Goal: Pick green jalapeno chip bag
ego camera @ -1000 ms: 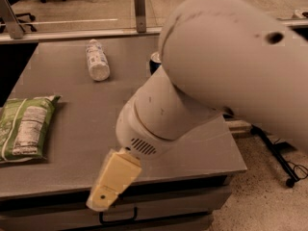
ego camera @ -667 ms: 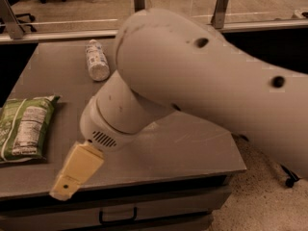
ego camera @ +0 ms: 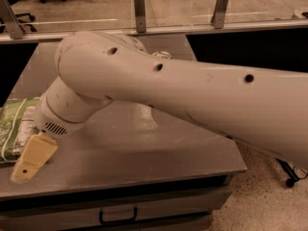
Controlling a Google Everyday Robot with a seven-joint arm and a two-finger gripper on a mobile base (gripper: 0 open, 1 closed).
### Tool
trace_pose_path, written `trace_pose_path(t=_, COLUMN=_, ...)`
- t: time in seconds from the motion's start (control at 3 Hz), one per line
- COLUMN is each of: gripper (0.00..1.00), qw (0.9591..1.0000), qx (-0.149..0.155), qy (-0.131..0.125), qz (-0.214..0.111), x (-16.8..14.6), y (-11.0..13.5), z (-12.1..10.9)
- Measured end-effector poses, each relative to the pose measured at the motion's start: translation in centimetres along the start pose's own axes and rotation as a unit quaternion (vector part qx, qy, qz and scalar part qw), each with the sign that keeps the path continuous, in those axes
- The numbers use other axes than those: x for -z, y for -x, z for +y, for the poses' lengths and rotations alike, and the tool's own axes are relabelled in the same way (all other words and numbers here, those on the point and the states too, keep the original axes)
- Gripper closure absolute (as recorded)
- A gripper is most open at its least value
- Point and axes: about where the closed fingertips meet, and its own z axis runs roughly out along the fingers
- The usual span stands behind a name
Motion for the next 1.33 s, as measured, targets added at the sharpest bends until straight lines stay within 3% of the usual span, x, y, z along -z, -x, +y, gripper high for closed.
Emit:
trace_pose_path(t=0.33, gripper=0.00, qw=0.9996, qx=0.026, qy=0.009, qz=-0.001, x=-4.0, y=1.3, z=-0.9)
trace_pose_path(t=0.67, gripper=0.18, qw=0.9993, qx=0.035, qy=0.011, qz=0.006, x=-6.3, y=1.9, z=-1.6)
trace_pose_path(t=1.33, gripper=0.64, qw=0.9988, qx=0.038, qy=0.025, qz=0.017, x=-8.1, y=1.9, z=-1.4)
